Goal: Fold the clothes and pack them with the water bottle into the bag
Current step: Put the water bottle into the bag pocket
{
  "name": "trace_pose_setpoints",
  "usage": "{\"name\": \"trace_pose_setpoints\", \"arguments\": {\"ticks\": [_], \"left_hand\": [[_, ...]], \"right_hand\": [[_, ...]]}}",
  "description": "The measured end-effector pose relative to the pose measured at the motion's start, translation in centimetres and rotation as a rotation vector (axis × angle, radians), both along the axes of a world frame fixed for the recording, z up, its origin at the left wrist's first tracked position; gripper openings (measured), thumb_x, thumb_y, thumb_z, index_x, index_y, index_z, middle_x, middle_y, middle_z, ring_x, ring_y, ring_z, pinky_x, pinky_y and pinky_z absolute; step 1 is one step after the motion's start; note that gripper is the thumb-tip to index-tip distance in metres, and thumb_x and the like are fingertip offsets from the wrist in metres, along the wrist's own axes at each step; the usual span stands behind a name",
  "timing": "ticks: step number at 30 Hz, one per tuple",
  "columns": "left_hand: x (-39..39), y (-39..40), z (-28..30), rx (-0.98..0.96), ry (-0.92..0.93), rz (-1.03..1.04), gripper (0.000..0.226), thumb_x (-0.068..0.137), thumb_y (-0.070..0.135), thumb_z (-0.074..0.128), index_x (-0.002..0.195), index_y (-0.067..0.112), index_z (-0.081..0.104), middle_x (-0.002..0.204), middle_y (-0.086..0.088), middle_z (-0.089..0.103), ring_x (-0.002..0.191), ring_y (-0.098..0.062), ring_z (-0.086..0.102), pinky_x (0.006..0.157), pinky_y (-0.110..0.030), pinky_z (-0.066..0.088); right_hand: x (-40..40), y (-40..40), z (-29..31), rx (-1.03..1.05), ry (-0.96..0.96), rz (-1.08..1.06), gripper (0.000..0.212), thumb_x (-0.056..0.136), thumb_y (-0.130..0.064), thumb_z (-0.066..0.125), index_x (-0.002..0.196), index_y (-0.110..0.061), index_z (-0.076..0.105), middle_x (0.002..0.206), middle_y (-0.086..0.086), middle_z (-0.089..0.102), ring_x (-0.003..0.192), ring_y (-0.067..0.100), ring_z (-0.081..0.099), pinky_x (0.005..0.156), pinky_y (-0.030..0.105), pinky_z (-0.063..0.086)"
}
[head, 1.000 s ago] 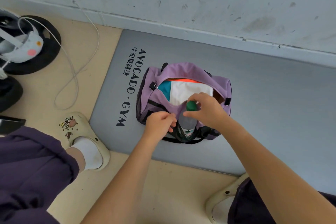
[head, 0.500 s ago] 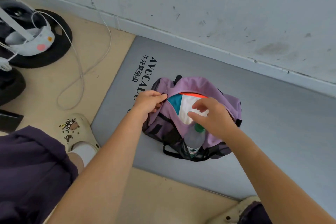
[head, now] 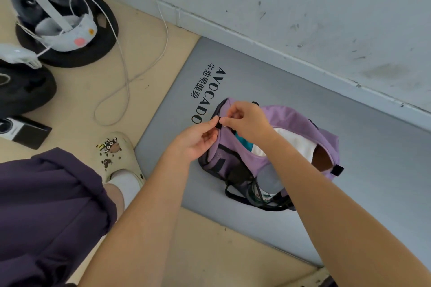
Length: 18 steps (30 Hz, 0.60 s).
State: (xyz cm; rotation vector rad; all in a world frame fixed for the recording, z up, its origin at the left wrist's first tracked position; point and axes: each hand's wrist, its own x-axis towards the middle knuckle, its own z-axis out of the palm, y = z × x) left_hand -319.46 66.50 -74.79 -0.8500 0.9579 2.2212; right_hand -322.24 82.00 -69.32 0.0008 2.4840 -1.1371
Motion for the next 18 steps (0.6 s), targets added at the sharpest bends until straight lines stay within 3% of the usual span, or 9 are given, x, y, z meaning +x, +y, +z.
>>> {"name": "trace_pose_setpoints", "arguments": {"ticks": [3, 7, 10, 14, 16, 18], "left_hand": [[-0.3, 0.2, -0.1, -0.038, 0.045, -0.029, 0.026, 0.090, 0.013, 0.067, 0.066, 0.015, 0.076, 0.063, 0.004, 0.066, 0.055, -0.003, 0.061, 0.057, -0.014, 0.054], [-0.5, 0.1, 0.5, -0.196, 0.138, -0.067, 0.007, 0.087, 0.014, 0.072, 0.082, 0.013, 0.067, 0.067, 0.003, 0.067, 0.059, -0.006, 0.062, 0.059, -0.018, 0.054], [-0.2, 0.6, 0.7, -0.386, 0.220, -0.044, 0.009, 0.084, 0.013, 0.075, 0.081, 0.010, 0.068, 0.063, 0.001, 0.066, 0.054, -0.009, 0.061, 0.055, -0.020, 0.054], [0.1, 1.6, 0.7, -0.610, 0.310, 0.068, 0.012, 0.084, 0.013, 0.076, 0.076, 0.010, 0.068, 0.054, 0.001, 0.064, 0.051, -0.010, 0.061, 0.051, -0.021, 0.052], [0.1, 1.8, 0.6, -0.687, 0.312, 0.111, 0.012, 0.083, 0.015, 0.077, 0.075, 0.012, 0.068, 0.052, 0.003, 0.064, 0.050, -0.010, 0.062, 0.051, -0.021, 0.052], [0.2, 1.9, 0.7, -0.756, 0.306, 0.163, 0.014, 0.083, 0.015, 0.076, 0.074, 0.014, 0.067, 0.050, 0.004, 0.063, 0.047, -0.009, 0.061, 0.050, -0.022, 0.053]], "right_hand": [[0.3, 0.5, 0.4, -0.120, -0.094, -0.055, 0.014, 0.088, -0.018, 0.071, 0.080, -0.014, 0.060, 0.060, 0.005, 0.066, 0.040, 0.008, 0.052, 0.042, 0.018, 0.043], [0.7, 0.7, 1.0, -0.271, -0.196, -0.184, 0.009, 0.089, -0.004, 0.068, 0.086, -0.005, 0.059, 0.073, 0.015, 0.071, 0.053, 0.022, 0.066, 0.056, 0.031, 0.057], [0.8, 0.7, 1.0, -0.213, -0.197, -0.181, 0.010, 0.090, 0.000, 0.064, 0.087, -0.008, 0.058, 0.082, 0.019, 0.072, 0.060, 0.024, 0.069, 0.058, 0.028, 0.058], [1.2, 2.5, 1.0, -0.108, -0.147, -0.202, 0.016, 0.093, 0.003, 0.056, 0.084, -0.010, 0.057, 0.079, 0.014, 0.071, 0.053, 0.021, 0.066, 0.051, 0.023, 0.053], [1.8, 4.8, 0.9, -0.002, -0.136, -0.188, 0.012, 0.091, 0.000, 0.059, 0.085, -0.011, 0.060, 0.077, 0.007, 0.073, 0.056, 0.019, 0.069, 0.058, 0.026, 0.056], [2.8, 8.3, 0.9, 0.150, -0.113, -0.171, 0.011, 0.090, -0.006, 0.064, 0.084, -0.016, 0.064, 0.070, -0.004, 0.072, 0.058, 0.007, 0.069, 0.059, 0.019, 0.054]]}}
